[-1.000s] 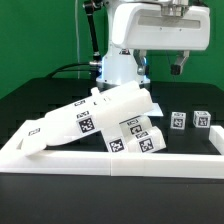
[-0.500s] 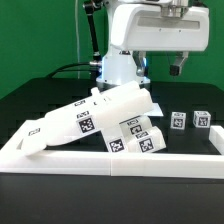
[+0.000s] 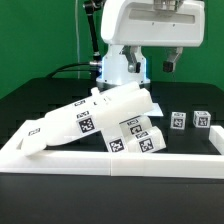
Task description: Assemble chair
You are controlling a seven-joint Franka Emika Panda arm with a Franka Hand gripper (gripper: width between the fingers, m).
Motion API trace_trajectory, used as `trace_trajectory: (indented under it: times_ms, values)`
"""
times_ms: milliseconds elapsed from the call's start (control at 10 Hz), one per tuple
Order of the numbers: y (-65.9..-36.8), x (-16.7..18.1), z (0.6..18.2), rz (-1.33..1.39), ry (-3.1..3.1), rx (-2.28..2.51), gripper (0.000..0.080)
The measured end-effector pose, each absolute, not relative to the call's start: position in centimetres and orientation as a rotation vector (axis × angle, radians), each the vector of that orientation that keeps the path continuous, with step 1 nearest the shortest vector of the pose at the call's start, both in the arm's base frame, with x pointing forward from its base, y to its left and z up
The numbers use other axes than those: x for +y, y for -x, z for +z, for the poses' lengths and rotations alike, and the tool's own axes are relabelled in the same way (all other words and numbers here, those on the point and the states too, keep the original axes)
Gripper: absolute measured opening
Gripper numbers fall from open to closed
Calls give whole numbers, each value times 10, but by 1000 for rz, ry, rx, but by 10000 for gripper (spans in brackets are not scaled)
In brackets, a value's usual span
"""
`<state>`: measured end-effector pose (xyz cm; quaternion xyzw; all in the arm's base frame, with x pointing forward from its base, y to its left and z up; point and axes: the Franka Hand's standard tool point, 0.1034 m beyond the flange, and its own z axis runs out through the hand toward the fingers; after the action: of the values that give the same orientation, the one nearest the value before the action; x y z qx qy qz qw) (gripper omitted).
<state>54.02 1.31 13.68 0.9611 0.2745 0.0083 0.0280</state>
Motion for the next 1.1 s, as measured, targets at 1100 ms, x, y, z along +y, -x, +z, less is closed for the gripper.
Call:
trace_trajectory:
  times_ms: [1100]
  values:
    - [-527, 41, 108, 17, -2973, 847, 648]
